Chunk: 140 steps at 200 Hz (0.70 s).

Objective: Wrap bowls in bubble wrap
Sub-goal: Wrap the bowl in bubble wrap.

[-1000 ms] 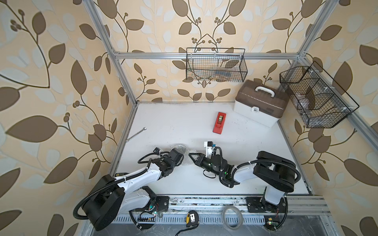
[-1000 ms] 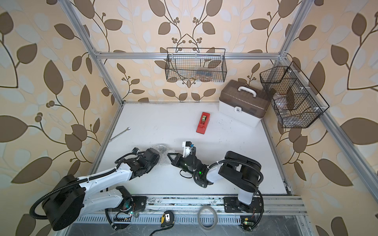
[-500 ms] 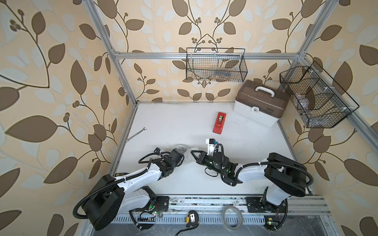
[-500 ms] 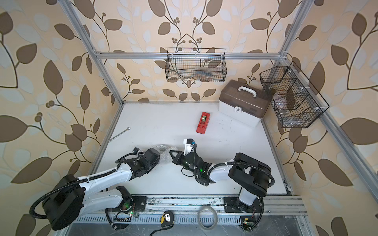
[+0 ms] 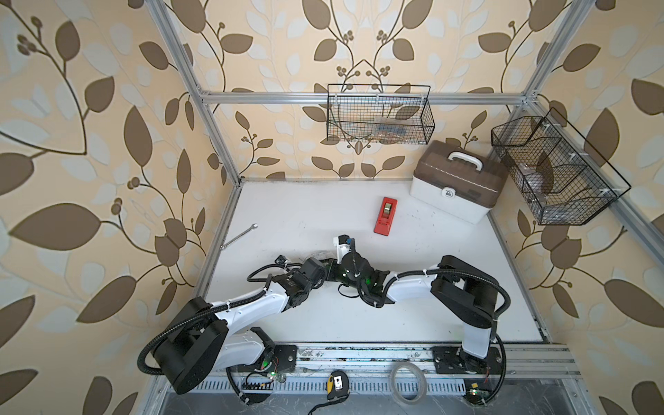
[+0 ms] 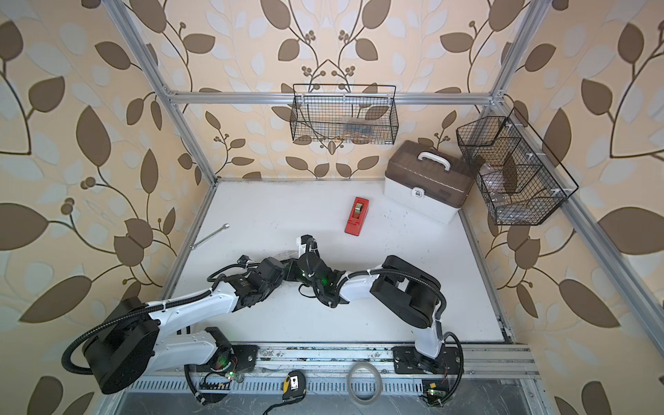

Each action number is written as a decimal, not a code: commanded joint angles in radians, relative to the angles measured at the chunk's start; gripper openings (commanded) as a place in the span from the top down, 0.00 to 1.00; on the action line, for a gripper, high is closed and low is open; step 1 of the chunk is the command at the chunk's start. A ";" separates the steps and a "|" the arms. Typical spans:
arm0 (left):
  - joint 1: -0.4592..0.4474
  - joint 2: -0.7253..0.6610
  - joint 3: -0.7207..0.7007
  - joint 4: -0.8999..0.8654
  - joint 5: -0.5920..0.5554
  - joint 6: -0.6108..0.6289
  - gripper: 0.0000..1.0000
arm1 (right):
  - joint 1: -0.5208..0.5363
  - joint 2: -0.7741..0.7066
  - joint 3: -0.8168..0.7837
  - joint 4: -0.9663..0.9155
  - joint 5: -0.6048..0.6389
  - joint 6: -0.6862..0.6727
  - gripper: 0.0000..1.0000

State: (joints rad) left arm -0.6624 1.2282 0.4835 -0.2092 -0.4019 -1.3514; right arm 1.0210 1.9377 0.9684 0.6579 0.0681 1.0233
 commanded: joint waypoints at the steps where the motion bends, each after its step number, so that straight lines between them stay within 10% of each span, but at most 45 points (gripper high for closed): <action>1: -0.022 0.043 0.030 0.041 0.068 0.077 1.00 | 0.020 0.045 0.053 -0.080 -0.046 -0.028 1.00; 140: -0.015 0.034 0.031 -0.041 0.109 0.150 0.91 | 0.010 0.210 0.249 -0.373 -0.070 -0.153 1.00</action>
State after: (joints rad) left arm -0.6231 1.3197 0.5297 -0.1768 -0.4599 -1.2644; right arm 0.9970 2.0327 1.1595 0.3805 0.0502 0.9108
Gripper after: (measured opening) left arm 0.124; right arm 0.049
